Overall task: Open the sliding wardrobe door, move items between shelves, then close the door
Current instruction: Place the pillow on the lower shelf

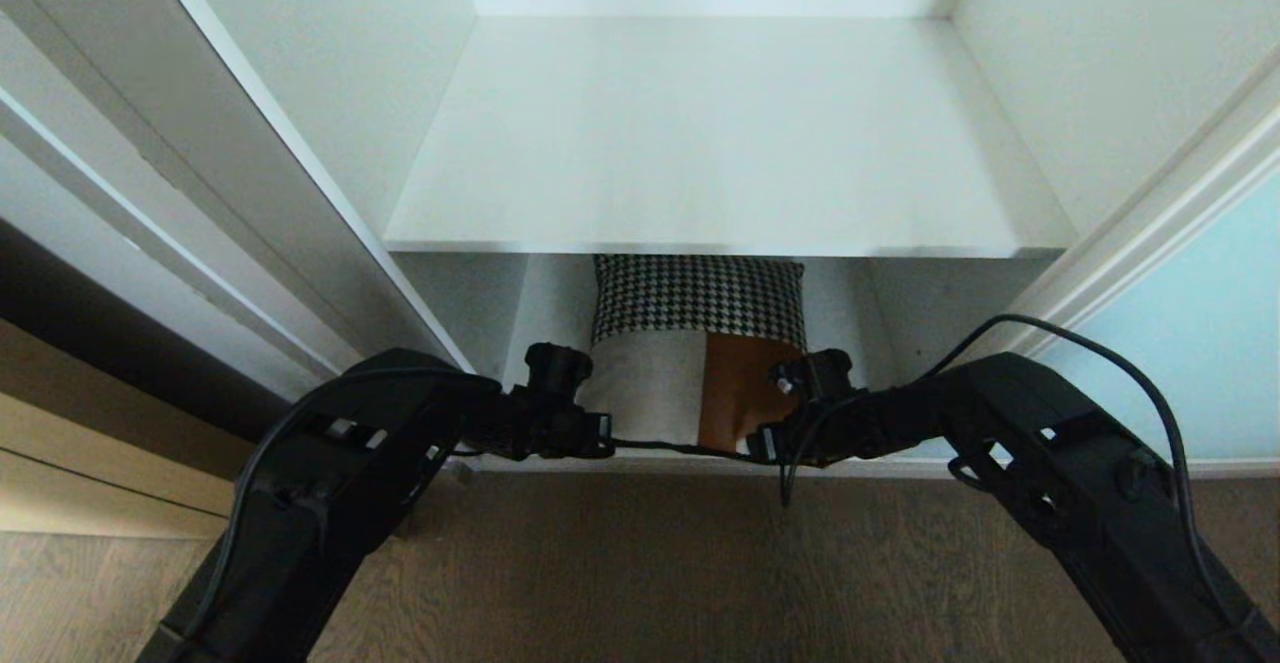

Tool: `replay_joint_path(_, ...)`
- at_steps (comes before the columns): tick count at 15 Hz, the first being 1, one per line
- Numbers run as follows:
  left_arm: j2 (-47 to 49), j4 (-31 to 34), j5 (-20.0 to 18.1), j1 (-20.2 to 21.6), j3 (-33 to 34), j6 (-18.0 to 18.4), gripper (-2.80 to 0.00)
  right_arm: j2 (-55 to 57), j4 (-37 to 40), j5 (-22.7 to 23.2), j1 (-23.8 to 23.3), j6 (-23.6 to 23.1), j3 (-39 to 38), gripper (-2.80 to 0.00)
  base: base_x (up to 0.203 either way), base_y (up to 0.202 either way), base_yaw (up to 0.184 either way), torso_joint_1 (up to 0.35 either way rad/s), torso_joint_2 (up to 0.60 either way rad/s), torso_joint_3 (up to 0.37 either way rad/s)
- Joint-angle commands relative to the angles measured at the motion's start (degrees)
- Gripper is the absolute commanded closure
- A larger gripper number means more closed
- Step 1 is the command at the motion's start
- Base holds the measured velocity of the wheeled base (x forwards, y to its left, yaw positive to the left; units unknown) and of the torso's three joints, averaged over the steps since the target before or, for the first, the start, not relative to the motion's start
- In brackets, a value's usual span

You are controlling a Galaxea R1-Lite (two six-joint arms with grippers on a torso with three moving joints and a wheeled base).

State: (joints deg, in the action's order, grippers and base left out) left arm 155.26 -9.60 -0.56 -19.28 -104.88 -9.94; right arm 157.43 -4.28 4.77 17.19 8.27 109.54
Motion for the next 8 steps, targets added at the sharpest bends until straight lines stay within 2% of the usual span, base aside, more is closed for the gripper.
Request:
replay_joint_path(1, -1.1, 0.2, -0.8, -0.1, 0.2, -0.9, 0.00, 1.5, 0.6, 0.1, -0.1, -1.7, 1.8, -2.80, 0.000, 0.000, 0.000, 0.000, 0.00, 0.000)
replay_joint_path(4, -0.2, 0.3, -0.7, -0.1, -1.0, -1.2, 0.00, 1.5, 0.7, -0.5, -0.1, -1.9, 1.8, -2.80, 0.000, 0.000, 0.000, 0.000, 0.00, 0.000)
replay_joint_path(7, 1.0, -0.4, 0.0, -0.1, -2.1, -0.8, 0.00, 1.6, 0.6, -4.7, -0.1, -2.8, 1.8, -2.80, 0.000, 0.000, 0.000, 0.000, 0.00, 0.000)
replay_joint_path(8, 0.5, -0.3, 0.0, -0.1, -1.5, -0.9, 0.00, 1.6, 0.5, -5.7, -0.1, -4.8, 1.7, -2.80, 0.000, 0.000, 0.000, 0.000, 0.00, 0.000)
